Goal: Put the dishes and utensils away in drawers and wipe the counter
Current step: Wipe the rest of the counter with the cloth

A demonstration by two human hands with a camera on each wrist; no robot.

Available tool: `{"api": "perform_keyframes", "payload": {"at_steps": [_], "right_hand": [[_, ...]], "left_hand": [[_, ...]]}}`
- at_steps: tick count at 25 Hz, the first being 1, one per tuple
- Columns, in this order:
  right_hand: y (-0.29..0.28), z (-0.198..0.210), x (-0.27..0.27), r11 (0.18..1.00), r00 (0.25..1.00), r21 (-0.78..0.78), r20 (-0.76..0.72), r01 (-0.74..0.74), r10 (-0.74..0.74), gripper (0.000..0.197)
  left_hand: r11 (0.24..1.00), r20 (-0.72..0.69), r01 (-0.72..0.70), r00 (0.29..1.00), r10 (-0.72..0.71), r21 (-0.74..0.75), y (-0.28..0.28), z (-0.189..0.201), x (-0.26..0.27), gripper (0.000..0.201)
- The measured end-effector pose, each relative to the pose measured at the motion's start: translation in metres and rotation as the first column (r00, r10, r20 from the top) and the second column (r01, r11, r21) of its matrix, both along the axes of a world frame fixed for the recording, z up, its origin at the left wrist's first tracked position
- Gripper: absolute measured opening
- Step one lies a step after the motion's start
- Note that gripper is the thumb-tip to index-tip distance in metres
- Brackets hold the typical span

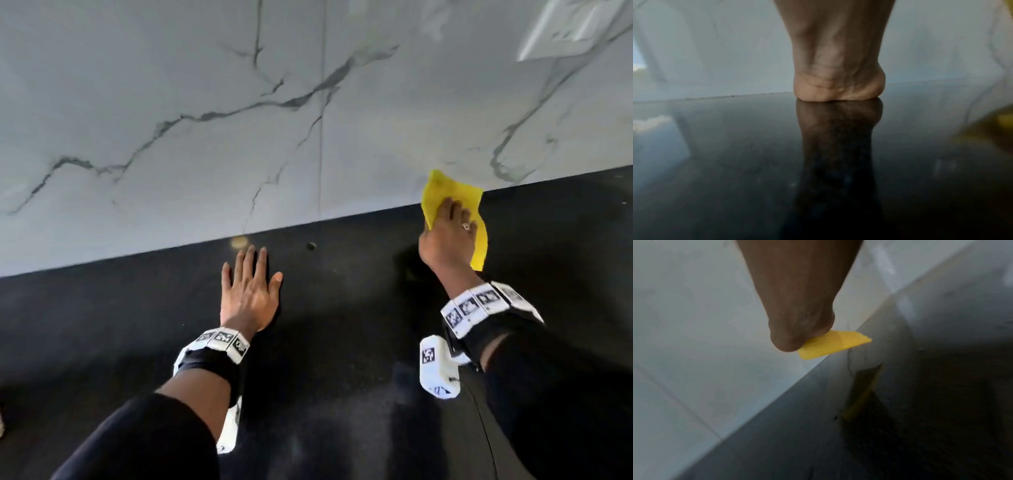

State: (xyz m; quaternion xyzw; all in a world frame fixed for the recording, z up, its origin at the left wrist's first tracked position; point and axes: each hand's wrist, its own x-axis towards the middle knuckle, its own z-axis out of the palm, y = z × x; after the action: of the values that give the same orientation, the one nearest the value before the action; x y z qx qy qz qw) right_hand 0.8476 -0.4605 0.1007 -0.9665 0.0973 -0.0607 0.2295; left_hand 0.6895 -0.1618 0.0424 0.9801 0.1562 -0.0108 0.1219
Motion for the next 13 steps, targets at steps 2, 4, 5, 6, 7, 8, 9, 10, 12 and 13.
{"api": "perform_keyframes", "payload": {"at_steps": [2,4,5,6,7,8,9,10,12,13], "right_hand": [[0.047,-0.027,0.021,0.998,0.970,-0.013,-0.236,-0.060,0.055,0.066],[0.088,-0.040,0.026,0.999,0.936,-0.014,-0.351,-0.035,0.028,0.073],[0.108,-0.043,0.023,0.998,0.936,-0.005,-0.347,-0.065,0.059,0.074],[0.127,-0.044,0.015,0.993,0.943,-0.012,-0.317,-0.116,0.106,0.074],[0.140,-0.044,0.005,0.984,0.946,-0.040,-0.285,-0.173,0.155,0.073],[0.153,-0.044,-0.003,0.975,0.951,-0.074,-0.251,-0.208,0.183,0.073],[0.167,-0.043,-0.014,0.971,0.949,-0.083,-0.246,-0.225,0.199,0.073],[0.181,-0.042,-0.026,0.966,0.936,-0.058,-0.265,-0.253,0.230,0.073],[0.209,-0.044,-0.049,0.923,0.882,-0.039,-0.313,-0.382,0.352,0.073],[0.219,-0.044,-0.061,0.883,0.842,-0.048,-0.327,-0.467,0.428,0.073]], "left_hand": [[1.000,-0.038,-0.005,0.999,0.006,0.011,0.002,-0.001,0.000,0.068],[1.000,-0.089,0.013,0.996,-0.011,0.027,0.003,0.000,0.004,0.071],[1.000,-0.143,0.015,0.990,-0.015,-0.003,0.007,0.002,0.007,0.072],[0.998,-0.204,0.020,0.979,-0.030,-0.052,0.009,0.006,0.009,0.075],[0.992,-0.253,0.023,0.966,-0.053,-0.120,0.011,0.011,0.010,0.080],[0.982,-0.290,0.011,0.955,-0.067,-0.190,0.013,0.019,0.014,0.087],[0.970,-0.301,-0.008,0.951,-0.067,-0.241,0.017,0.028,0.013,0.094],[0.965,-0.289,-0.038,0.956,-0.040,-0.259,0.022,0.034,0.007,0.100],[0.962,-0.309,-0.182,0.944,0.112,-0.205,0.039,0.039,-0.014,0.118],[0.946,-0.366,-0.273,0.910,0.195,-0.176,0.051,0.042,-0.030,0.132]]}}
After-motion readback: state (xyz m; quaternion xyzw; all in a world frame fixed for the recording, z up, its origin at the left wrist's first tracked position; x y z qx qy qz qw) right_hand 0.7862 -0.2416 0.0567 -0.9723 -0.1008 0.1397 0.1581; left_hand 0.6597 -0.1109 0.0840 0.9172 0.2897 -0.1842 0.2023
